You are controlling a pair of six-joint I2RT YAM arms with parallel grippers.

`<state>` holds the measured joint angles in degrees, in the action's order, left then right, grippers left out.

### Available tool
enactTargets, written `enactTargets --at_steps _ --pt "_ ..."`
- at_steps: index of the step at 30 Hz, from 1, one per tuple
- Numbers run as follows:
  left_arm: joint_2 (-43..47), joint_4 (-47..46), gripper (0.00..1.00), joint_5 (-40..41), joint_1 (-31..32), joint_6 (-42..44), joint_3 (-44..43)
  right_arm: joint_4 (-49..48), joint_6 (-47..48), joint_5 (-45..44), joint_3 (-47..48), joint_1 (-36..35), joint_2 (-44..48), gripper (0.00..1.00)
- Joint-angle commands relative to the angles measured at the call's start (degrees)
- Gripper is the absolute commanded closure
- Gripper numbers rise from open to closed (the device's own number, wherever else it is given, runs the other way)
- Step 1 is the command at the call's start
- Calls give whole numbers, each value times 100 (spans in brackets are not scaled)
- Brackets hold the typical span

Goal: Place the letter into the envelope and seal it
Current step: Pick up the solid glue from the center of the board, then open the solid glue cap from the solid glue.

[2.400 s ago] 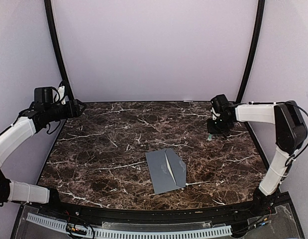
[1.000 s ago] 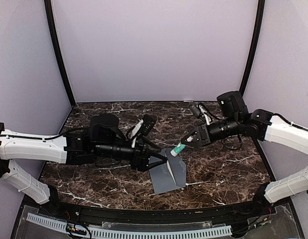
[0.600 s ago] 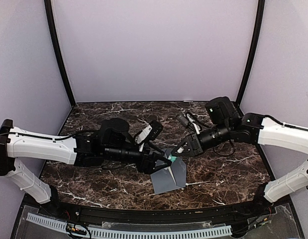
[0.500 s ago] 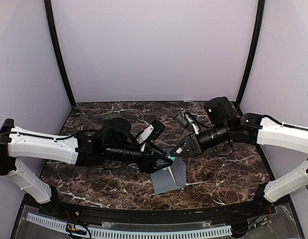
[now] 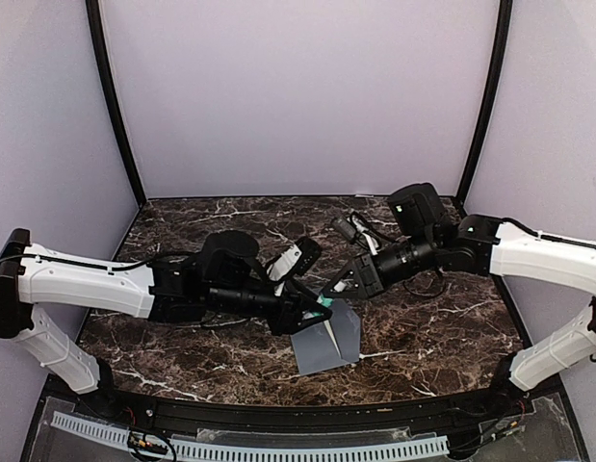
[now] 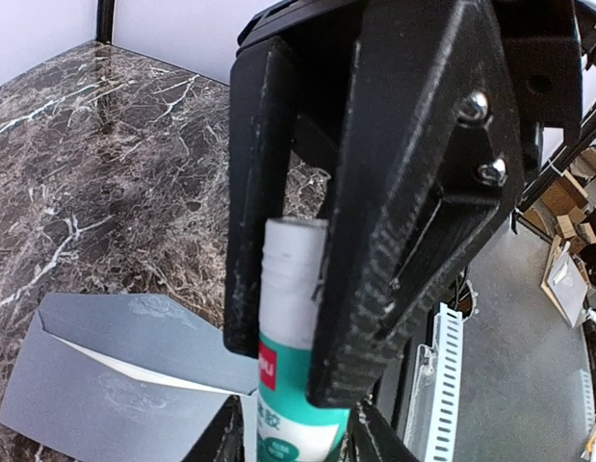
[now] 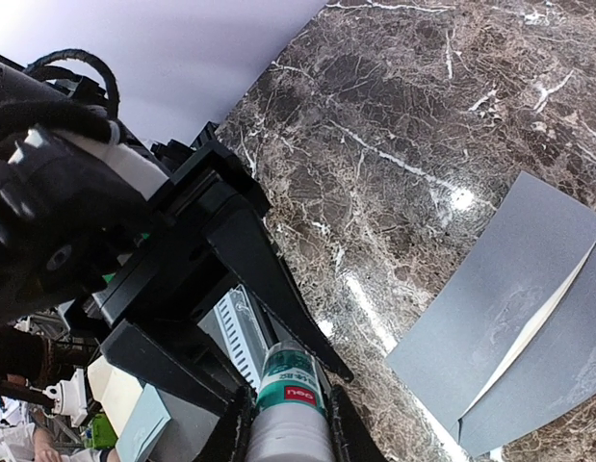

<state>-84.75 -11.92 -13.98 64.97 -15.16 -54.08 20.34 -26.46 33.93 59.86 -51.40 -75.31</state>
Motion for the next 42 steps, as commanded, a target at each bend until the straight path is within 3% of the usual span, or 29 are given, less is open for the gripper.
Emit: enactTargets --at_steps 1,5,9,12,16,20,33,42 --pt "3 332 71 225 33 158 -212 -227 29 98 190 -63 -32 92" --pt "48 267 79 187 42 118 -103 -224 -5 -43 180 -63 10 85" --pt "160 -40 86 104 42 -25 85 -297 -61 -125 124 -62 147 68" --pt "228 -400 92 91 42 -210 256 -398 -150 -350 42 -55 280 46" --pt "204 -553 93 195 42 -419 333 -378 -283 -897 -1 -55 411 37" --pt "234 -633 93 262 49 -544 394 -611 -431 -1000 -169 -54 440 39" --pt "246 -702 93 259 42 -704 346 -1182 -708 -398 -488 -64 326 62" --pt "246 -629 94 218 42 -708 361 -1324 -829 -475 -564 -65 404 80"
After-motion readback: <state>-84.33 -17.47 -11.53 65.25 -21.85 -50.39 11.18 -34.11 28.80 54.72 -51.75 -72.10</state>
